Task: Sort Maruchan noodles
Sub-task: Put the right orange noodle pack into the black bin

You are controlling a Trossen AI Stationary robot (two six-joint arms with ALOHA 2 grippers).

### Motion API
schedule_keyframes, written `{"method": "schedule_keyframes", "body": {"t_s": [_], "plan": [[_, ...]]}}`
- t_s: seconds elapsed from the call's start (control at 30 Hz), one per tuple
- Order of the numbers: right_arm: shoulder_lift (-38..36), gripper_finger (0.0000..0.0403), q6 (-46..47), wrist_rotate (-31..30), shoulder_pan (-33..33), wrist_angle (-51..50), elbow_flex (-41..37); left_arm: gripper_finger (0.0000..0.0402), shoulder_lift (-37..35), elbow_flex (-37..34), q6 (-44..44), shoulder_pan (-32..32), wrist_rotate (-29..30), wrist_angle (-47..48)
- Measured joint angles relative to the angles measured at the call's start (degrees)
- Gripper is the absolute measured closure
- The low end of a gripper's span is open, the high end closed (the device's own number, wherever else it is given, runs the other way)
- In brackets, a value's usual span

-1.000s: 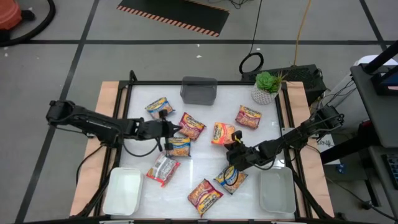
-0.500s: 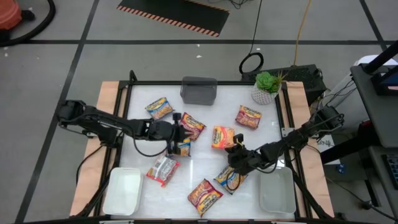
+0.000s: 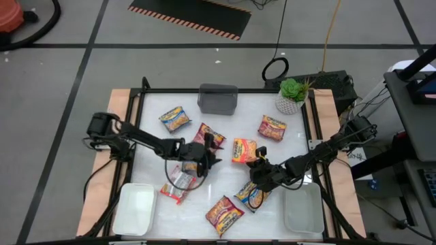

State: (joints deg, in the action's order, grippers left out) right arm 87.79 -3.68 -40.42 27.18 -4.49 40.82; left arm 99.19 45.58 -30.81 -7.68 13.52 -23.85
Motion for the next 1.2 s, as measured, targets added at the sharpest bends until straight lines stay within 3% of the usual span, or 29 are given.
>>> {"method": "schedule_keyframes", "body": {"t_s": [0.23,0.6,0.77,1.2], "plan": [[0.0,0.0403,1.09,0.0,-0.02,0.0,0.0,0.0148,5.92,0.02,-6.0,-1.08,0.0,-10.55],[0.0,0.0403,1.55,0.05,-0.02,0.0,0.0,0.0148,15.32,6.34,-13.37,-1.1,0.06,-10.65],[0.0,0.0403,2.96,0.22,-0.02,0.0,0.0,0.0148,16.69,8.6,-15.88,-1.1,3.0,-10.65],[0.0,0.0403,3.21,1.94,-0.04,0.86,0.0,0.0148,16.75,8.87,-18.47,0.93,3.28,-10.78]]}}
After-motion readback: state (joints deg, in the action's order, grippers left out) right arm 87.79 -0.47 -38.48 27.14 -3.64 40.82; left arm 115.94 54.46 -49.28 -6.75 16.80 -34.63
